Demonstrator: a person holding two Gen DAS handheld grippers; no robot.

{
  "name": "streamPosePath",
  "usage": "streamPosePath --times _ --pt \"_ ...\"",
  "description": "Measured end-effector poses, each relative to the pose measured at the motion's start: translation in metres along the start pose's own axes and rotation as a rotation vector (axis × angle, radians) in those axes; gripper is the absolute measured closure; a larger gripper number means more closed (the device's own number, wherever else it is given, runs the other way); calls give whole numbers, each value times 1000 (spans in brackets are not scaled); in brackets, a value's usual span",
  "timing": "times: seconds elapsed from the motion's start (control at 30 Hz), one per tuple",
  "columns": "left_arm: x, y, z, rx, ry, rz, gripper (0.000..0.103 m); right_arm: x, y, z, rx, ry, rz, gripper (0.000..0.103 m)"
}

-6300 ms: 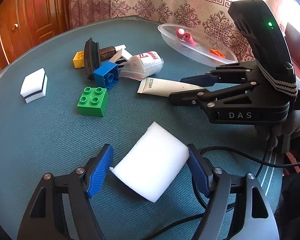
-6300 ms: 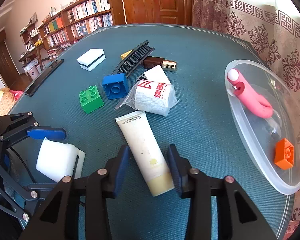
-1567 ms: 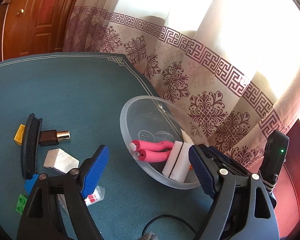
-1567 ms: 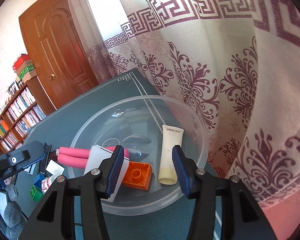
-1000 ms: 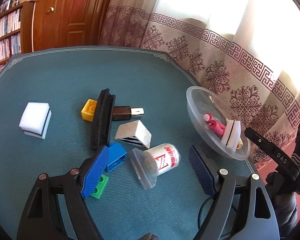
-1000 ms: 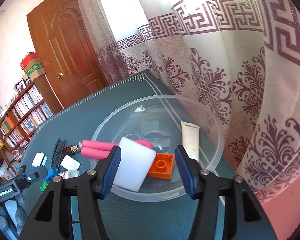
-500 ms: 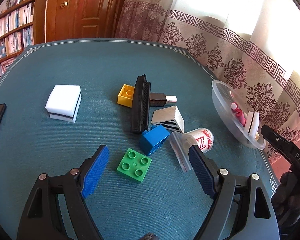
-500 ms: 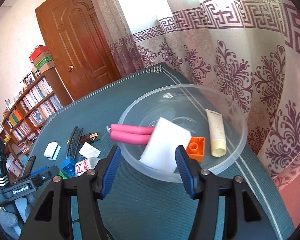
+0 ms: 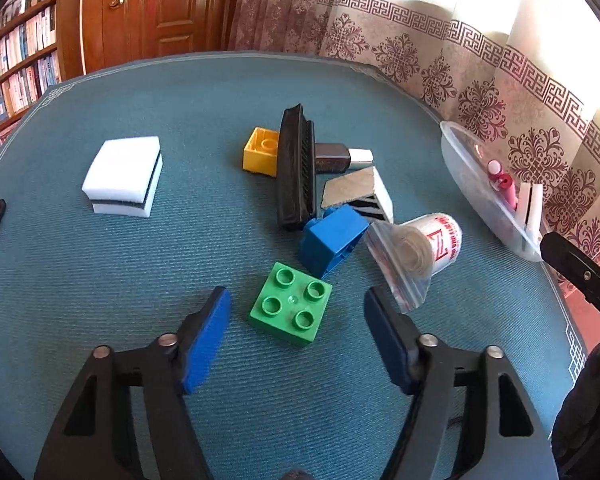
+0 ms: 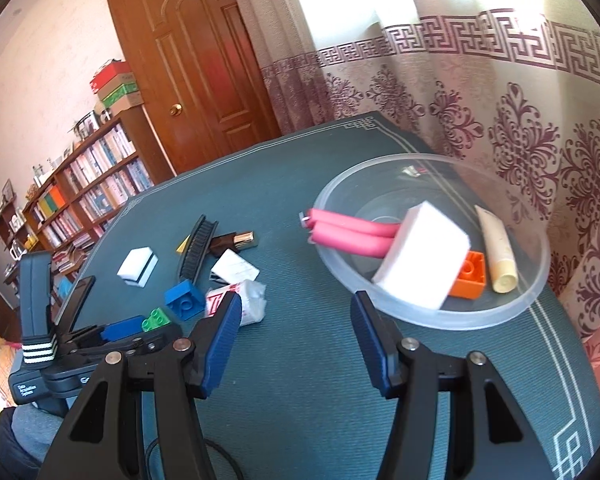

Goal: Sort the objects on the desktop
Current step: 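Move the left gripper back to the green brick and close on it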

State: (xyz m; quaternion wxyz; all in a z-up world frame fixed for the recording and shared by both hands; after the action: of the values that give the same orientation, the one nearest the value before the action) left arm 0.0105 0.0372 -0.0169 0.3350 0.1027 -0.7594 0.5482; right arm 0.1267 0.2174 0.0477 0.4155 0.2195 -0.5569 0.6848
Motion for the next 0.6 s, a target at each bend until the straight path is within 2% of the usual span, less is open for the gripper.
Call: streamPosePath --times 0.07,0.13,0.2,0.6 --pt "0 -1 1 2 0 -8 39 -1 2 5 8 -7 8 42" --pt "-1 -2 2 6 2 -16 52 -3 4 9 13 -13 15 42" --pt "-1 -1 2 15 12 -22 60 -4 6 13 19 -18 23 42" --pt "-6 -4 5 -3 7 -49 61 -8 40 25 38 -37 118 42"
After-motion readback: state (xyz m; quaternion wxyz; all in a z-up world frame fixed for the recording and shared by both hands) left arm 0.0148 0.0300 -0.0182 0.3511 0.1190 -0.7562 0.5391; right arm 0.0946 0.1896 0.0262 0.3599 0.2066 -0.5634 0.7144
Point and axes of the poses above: each gripper's, at about its wrist camera, not at the fingertips, and y roughly the way its jaws point, z to its left, x to its top, the point moved 1 cm from there along y, roughly the way its jaws point
